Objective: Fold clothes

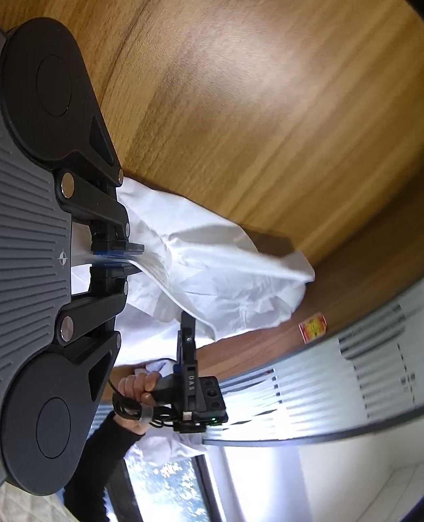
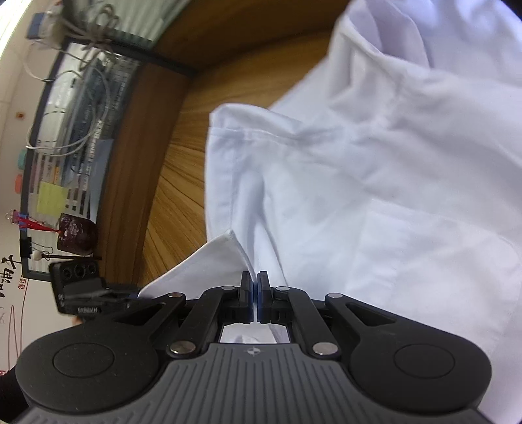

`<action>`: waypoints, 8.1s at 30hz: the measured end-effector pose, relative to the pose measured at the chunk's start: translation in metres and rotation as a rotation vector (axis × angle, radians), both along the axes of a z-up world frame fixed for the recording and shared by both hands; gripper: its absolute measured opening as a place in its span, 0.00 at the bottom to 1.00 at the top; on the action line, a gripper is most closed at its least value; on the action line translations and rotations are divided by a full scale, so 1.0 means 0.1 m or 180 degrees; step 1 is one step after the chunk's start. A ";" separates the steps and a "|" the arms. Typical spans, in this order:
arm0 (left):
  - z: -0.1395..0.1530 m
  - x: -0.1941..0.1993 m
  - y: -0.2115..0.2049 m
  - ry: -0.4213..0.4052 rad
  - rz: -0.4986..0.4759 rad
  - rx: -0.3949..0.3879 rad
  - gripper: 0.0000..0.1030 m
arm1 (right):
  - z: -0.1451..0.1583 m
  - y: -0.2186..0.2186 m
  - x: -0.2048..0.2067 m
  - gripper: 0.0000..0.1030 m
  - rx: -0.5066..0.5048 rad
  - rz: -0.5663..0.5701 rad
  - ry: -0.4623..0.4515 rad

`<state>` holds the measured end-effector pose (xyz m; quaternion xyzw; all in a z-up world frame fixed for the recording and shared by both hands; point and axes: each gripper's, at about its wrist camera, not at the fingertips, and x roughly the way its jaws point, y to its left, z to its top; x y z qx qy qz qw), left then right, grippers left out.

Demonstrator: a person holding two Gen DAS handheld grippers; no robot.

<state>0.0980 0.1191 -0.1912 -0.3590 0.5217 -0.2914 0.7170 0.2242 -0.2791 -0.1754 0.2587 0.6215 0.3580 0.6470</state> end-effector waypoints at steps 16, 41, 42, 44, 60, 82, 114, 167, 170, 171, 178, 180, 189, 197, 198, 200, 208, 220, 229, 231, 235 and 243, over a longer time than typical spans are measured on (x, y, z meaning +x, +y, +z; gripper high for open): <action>-0.16 0.14 0.17 0.0181 -0.0198 -0.0138 0.08 | 0.00 0.09 -0.07 0.10 -0.0014 0.0511 -0.0356; -0.35 -0.05 0.31 0.0523 0.0221 -0.0591 0.08 | -0.49 -0.01 -0.01 0.05 0.0766 0.0172 0.1041; -0.34 -0.03 0.29 0.0512 0.0135 -0.0556 0.08 | -0.53 -0.05 -0.03 0.05 0.0769 0.0161 0.1093; -0.34 -0.01 0.28 0.0524 -0.0033 -0.0533 0.07 | -0.56 -0.07 -0.07 0.05 0.0740 0.0169 0.1144; -0.20 0.18 0.16 0.0369 -0.0311 -0.0407 0.10 | -0.43 0.03 -0.05 0.05 0.0783 -0.0035 0.0825; 0.10 0.17 0.14 0.0121 -0.0527 0.0700 0.22 | -0.14 0.19 -0.31 0.08 -0.0647 0.0369 0.0032; 0.67 -0.14 -1.32 -0.1340 -0.1950 0.2633 0.30 | 0.39 1.07 -1.52 0.46 -0.1670 0.2822 -0.3640; 0.47 0.52 -1.72 -0.1174 -0.2905 0.2301 0.39 | 0.42 1.58 -2.42 0.30 -0.0752 -0.2776 -0.0266; 0.42 0.41 -1.76 -0.1340 -0.2949 0.2474 0.42 | 0.36 1.63 -2.49 0.27 -0.0705 -0.2838 -0.0200; 0.40 0.37 -1.77 -0.1396 -0.2962 0.2532 0.42 | 0.34 1.65 -2.50 0.27 -0.0687 -0.2857 -0.0178; 0.36 0.29 -1.73 -0.1609 -0.2918 0.2618 0.13 | 0.19 1.75 -2.66 0.13 -0.0506 -0.3078 -0.0026; 0.36 0.42 -1.66 -0.1475 -0.2744 0.2573 0.09 | 0.17 1.74 -2.73 0.08 -0.0508 -0.3145 -0.0036; 0.33 0.93 -1.37 -0.0780 -0.2069 0.2314 0.07 | 0.10 1.77 -3.07 0.02 -0.0687 -0.3205 -0.0217; 0.24 1.08 -1.27 -0.0278 -0.1801 0.2135 0.07 | 0.08 1.77 -3.31 0.04 -0.0758 -0.3201 -0.0456; 0.24 1.09 -1.28 -0.0282 -0.1840 0.2137 0.07 | 0.08 1.76 -3.33 0.05 -0.0730 -0.3199 -0.0489; 0.26 1.09 -1.28 -0.0276 -0.1896 0.2138 0.08 | 0.10 1.74 -3.38 0.13 -0.0674 -0.3195 -0.0556; 0.35 1.05 -1.29 -0.0187 -0.2030 0.2122 0.15 | -0.04 1.39 -3.38 0.28 -0.0159 -0.3586 -0.0134; 0.31 0.99 -1.26 0.0099 -0.1935 0.2114 0.20 | -0.50 1.08 -3.02 0.29 0.0403 -0.3313 0.0667; 0.30 1.10 -1.05 0.0410 -0.1652 0.1893 0.12 | -0.73 1.05 -3.12 0.02 0.1218 -0.3462 0.0789; 0.29 1.17 -0.95 0.0545 -0.1534 0.1761 0.11 | -0.75 1.07 -3.23 0.02 0.1434 -0.3731 0.0695; 0.24 1.27 -0.74 0.0855 -0.1369 0.1425 0.08 | -0.78 1.11 -3.46 0.02 0.1873 -0.4264 0.0498; 0.03 1.33 -0.48 0.1256 -0.1172 0.0940 0.08 | -0.80 1.19 -3.62 0.03 0.2179 -0.4762 0.0020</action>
